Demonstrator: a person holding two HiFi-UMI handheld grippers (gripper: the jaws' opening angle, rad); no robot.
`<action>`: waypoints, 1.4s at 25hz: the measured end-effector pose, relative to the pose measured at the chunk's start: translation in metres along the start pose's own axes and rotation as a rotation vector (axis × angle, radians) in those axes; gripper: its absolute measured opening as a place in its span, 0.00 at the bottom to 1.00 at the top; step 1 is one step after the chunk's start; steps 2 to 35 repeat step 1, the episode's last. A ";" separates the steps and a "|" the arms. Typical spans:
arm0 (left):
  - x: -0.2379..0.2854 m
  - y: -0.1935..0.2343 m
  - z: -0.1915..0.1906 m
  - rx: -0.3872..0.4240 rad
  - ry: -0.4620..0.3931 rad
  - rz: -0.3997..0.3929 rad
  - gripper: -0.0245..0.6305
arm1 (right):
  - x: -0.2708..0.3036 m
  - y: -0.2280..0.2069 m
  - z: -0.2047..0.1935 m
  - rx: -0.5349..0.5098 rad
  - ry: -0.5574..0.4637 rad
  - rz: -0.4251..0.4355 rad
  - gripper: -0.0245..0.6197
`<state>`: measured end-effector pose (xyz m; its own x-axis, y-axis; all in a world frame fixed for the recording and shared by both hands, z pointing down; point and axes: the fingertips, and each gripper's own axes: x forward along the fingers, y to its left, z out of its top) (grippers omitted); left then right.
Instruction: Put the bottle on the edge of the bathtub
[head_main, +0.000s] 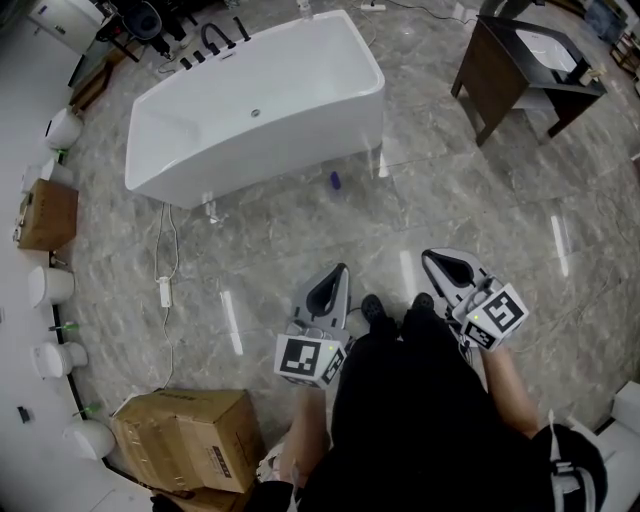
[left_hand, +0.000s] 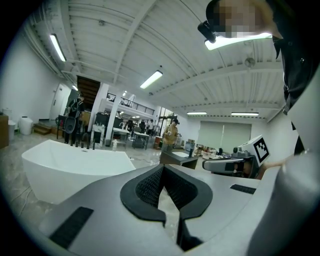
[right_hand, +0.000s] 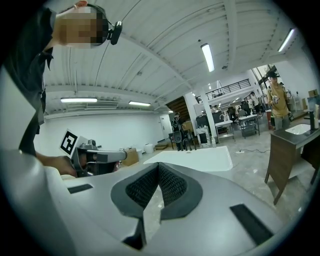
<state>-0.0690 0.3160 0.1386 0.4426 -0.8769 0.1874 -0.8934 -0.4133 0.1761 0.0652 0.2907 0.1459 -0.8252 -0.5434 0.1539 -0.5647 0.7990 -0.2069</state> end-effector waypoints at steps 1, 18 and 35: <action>0.000 0.001 0.001 0.000 0.001 0.000 0.06 | 0.001 0.000 0.001 -0.001 0.000 0.000 0.06; 0.000 0.001 0.001 0.000 0.001 0.000 0.06 | 0.001 0.000 0.001 -0.001 0.000 0.000 0.06; 0.000 0.001 0.001 0.000 0.001 0.000 0.06 | 0.001 0.000 0.001 -0.001 0.000 0.000 0.06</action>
